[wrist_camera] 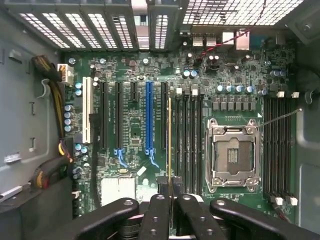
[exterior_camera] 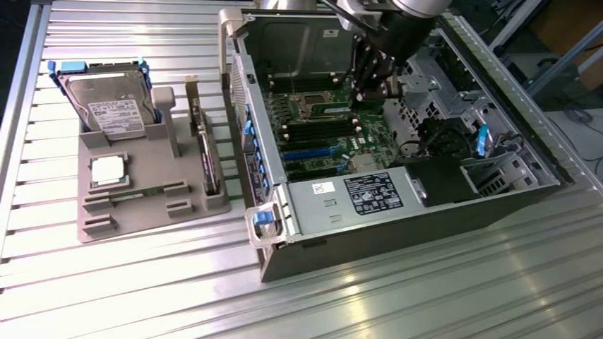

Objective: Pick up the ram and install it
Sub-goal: 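Insert the ram into the slot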

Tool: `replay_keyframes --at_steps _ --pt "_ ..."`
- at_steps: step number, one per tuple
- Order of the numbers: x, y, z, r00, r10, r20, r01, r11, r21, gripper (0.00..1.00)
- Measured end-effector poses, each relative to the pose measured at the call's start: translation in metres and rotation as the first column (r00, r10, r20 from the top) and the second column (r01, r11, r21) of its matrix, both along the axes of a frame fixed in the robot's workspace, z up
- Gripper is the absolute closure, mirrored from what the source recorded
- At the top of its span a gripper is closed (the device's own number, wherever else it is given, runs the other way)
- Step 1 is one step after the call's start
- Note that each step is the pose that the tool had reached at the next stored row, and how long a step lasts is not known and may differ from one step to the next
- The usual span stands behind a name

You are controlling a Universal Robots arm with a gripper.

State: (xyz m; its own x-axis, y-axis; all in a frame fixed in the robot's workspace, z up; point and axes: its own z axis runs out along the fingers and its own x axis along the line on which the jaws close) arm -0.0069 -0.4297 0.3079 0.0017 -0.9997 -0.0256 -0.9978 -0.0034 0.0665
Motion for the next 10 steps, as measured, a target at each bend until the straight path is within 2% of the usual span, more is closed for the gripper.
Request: replay_keyframes --at_steps 3,4,6,8,10 --pt "-0.001 0.0040 -0.0083 1.0000 0.000 0.0000 0.000 1.0000 0.0000 0.88" --pt "-0.001 0.0071 -0.0159 1.0000 0.000 -0.0001 0.000 1.0000 -0.0003 0.88" --pt "-0.002 0.0119 -0.0248 1.0000 0.001 0.0000 -0.001 1.0000 0.0000 0.88" --pt "-0.005 0.0141 -0.0324 1.0000 0.001 0.0000 -0.001 1.0000 0.0000 0.88" --pt "-0.007 0.0143 -0.0396 1.0000 0.002 0.0000 -0.002 1.0000 0.0000 0.88"
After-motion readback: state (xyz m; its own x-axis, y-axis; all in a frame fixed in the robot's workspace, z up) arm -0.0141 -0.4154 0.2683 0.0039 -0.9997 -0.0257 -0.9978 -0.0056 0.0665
